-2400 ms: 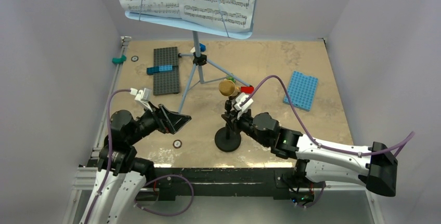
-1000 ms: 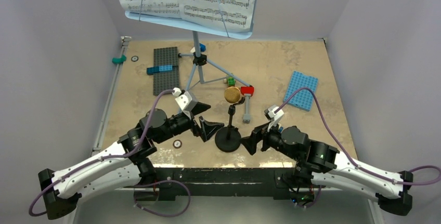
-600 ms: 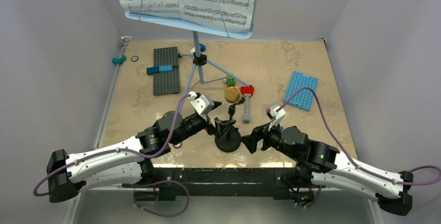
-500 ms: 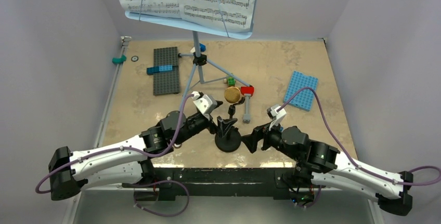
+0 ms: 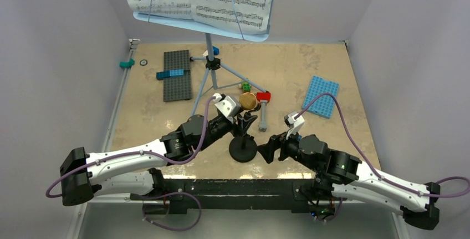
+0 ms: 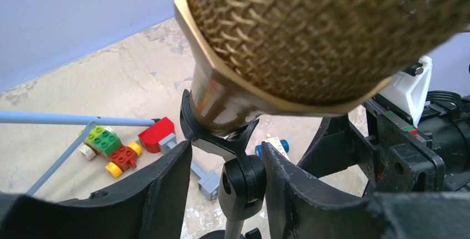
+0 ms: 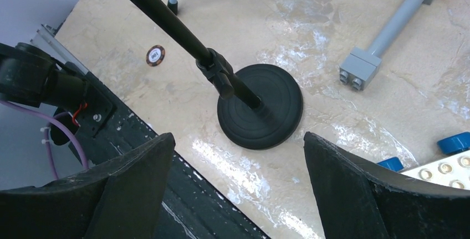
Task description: Pack up the instrument practice props
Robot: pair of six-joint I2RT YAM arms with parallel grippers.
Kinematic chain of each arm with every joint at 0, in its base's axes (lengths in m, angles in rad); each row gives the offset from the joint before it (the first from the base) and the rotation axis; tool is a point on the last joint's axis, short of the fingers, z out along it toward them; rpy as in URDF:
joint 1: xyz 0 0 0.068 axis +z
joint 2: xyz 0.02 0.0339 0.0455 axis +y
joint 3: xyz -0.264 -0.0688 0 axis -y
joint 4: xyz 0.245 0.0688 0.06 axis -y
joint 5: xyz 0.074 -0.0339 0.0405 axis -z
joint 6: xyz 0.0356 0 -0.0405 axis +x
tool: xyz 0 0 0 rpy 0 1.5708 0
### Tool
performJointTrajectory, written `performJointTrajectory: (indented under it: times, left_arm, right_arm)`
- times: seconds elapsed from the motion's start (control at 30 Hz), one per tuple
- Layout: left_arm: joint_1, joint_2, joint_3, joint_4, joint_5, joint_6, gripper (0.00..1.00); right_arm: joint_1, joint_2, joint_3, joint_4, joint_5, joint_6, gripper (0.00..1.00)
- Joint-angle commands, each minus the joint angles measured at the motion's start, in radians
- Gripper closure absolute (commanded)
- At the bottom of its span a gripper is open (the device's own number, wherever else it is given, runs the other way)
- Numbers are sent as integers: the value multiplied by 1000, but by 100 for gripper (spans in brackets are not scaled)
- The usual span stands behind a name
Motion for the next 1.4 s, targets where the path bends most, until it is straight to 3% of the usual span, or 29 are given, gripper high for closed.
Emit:
performJointTrajectory:
  times: [0.0, 0.1, 0.2, 0.27, 0.33, 0.47, 0.63, 0.87, 1.2, 1.37]
  left_arm:
    - [-8, 2, 38, 59, -23, 16, 52]
    - [-9, -4, 25, 56, -23, 14, 61]
    - [-9, -14, 13, 48, -10, 25, 73]
    - [-9, -27, 6, 36, -10, 29, 80]
    - [-9, -38, -2, 25, -10, 28, 87]
    - [-9, -55, -13, 0, -16, 15, 100]
    - [-11, -67, -34, -16, -40, -15, 100]
    - [-29, -89, -46, -67, -108, -36, 100]
    - [-40, -95, -40, -102, -152, -47, 100]
    - [-43, -94, -38, -110, -146, -47, 100]
  right_arm:
    - [2, 11, 9, -17, 19, 32, 9]
    - [3, 17, 10, -25, 63, 84, 11]
    - [2, 16, 1, 13, 52, 96, 24]
    - [1, 3, -18, 77, 13, 86, 18]
    - [1, 2, -24, 104, -1, 92, 3]
    - [1, 77, -13, 165, -59, 32, 1]
    - [1, 200, -18, 260, -59, -73, 17]
    - [1, 281, -53, 460, -44, -144, 28]
    - [1, 413, 7, 480, -7, -159, 56]
    - [1, 422, 1, 497, 19, -165, 63]
